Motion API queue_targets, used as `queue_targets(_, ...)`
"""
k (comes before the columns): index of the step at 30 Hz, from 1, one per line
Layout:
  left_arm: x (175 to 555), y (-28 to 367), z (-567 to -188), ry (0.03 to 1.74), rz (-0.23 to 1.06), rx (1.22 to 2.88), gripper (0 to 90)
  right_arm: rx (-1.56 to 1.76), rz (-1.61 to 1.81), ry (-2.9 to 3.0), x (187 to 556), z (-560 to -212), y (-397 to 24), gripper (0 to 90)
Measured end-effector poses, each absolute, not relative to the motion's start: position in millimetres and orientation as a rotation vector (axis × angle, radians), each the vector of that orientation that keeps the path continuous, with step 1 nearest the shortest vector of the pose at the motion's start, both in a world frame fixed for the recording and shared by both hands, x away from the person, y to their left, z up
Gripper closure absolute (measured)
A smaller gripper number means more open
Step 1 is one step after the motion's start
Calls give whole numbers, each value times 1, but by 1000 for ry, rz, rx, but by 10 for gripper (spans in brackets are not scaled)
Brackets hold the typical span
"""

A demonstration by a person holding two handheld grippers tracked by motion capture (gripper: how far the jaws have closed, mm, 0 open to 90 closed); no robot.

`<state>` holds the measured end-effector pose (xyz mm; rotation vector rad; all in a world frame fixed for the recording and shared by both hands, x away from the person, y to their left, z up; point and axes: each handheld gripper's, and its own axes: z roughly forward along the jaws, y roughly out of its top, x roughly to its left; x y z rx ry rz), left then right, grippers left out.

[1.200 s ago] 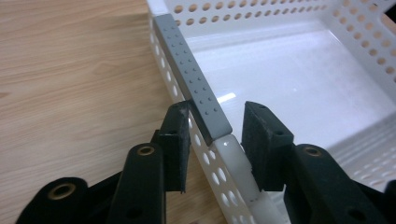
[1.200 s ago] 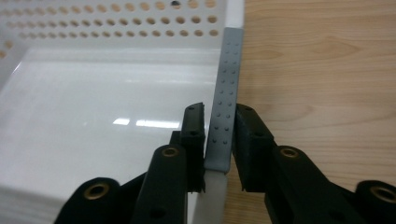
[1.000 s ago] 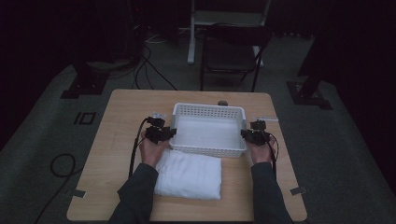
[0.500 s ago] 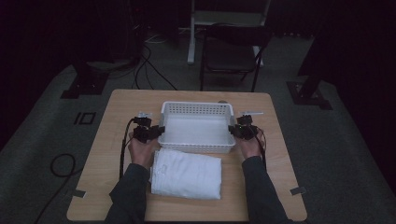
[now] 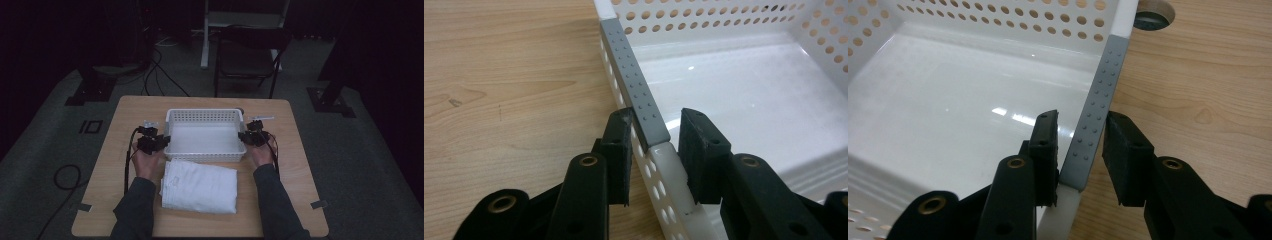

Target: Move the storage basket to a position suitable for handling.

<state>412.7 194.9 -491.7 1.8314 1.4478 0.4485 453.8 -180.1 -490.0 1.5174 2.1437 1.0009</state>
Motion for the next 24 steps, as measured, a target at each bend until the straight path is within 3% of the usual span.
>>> queue_targets(9,413,194,-492,1446,440,1828,637,1504,1001,2144,454,-489,-181,629)
queue_targets(19,397,202,-475,1394,503,1755,462,1484,1015,2068,435,-469,-190,513)
queue_targets(24,375,206,-466,1354,537,1733,443,1445,1021,2059,416,-461,-198,469)
